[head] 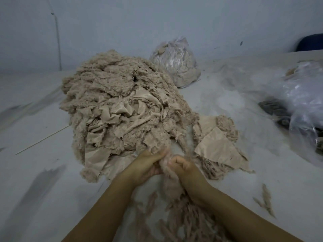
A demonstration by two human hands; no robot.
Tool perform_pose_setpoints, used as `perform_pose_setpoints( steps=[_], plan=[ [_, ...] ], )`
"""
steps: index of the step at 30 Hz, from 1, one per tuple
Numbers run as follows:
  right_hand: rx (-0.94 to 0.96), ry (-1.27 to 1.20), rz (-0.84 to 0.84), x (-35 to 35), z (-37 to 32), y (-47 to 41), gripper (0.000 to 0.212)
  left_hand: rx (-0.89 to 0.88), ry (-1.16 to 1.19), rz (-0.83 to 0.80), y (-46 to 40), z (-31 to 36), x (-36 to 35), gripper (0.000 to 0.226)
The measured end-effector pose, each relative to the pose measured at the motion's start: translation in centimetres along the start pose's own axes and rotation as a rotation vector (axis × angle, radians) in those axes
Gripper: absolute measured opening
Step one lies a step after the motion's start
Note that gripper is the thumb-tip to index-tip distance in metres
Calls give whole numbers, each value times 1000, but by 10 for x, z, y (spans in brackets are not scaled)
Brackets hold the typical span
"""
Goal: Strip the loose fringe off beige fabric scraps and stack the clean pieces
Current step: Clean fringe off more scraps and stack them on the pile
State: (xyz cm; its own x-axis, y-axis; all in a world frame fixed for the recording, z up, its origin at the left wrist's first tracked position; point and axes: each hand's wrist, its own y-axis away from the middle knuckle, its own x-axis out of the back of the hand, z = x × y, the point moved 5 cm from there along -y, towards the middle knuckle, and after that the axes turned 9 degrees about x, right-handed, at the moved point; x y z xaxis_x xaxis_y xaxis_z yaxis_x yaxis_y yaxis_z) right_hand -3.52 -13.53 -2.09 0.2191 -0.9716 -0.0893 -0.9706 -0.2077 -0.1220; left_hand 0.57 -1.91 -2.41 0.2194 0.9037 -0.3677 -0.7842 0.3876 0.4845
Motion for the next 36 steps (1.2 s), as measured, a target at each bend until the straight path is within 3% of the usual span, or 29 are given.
perform_pose_setpoints(
  steps=[3,8,10,13,15,17,21,23,24,27,30,31,33,34,36],
  plan=[
    [74,275,-188,0,-1,9,36,-45,219,184,-11,10,3,23],
    [-39,430,-41,24,1,4,32,-75,-134,421,-7,9,6,17],
    [-86,356,-5,24,4,5,41,-78,-187,384,-1,11,1,18],
    [-133,175,-14,16,4,0,50,-34,-69,251,5,11,-4,24],
    [-159,41,15,13,3,-4,49,-49,-68,231,7,10,-3,20],
    [-107,-36,17,9,-3,-6,34,-108,-61,260,8,12,1,16],
    [19,232,-195,4,-3,1,43,-248,207,291,6,34,16,22],
    [51,246,-281,1,-1,8,39,-281,128,289,3,44,20,33],
    [35,190,-249,2,-2,10,37,-268,32,284,2,44,18,43],
    [-142,-148,-97,13,2,7,31,-218,-481,214,1,27,11,67],
    [-303,-363,-79,17,5,4,16,-188,-760,85,-4,11,2,41],
    [-308,-359,-71,18,6,3,15,-223,-854,102,-6,12,-1,44],
    [-280,-300,7,22,7,1,17,-345,-995,190,-10,22,-7,26],
    [-263,-254,72,25,7,0,19,-383,-968,204,-8,25,-10,15],
    [-228,-224,203,31,6,-3,13,-399,-783,181,-5,27,-11,17]
  ],
)
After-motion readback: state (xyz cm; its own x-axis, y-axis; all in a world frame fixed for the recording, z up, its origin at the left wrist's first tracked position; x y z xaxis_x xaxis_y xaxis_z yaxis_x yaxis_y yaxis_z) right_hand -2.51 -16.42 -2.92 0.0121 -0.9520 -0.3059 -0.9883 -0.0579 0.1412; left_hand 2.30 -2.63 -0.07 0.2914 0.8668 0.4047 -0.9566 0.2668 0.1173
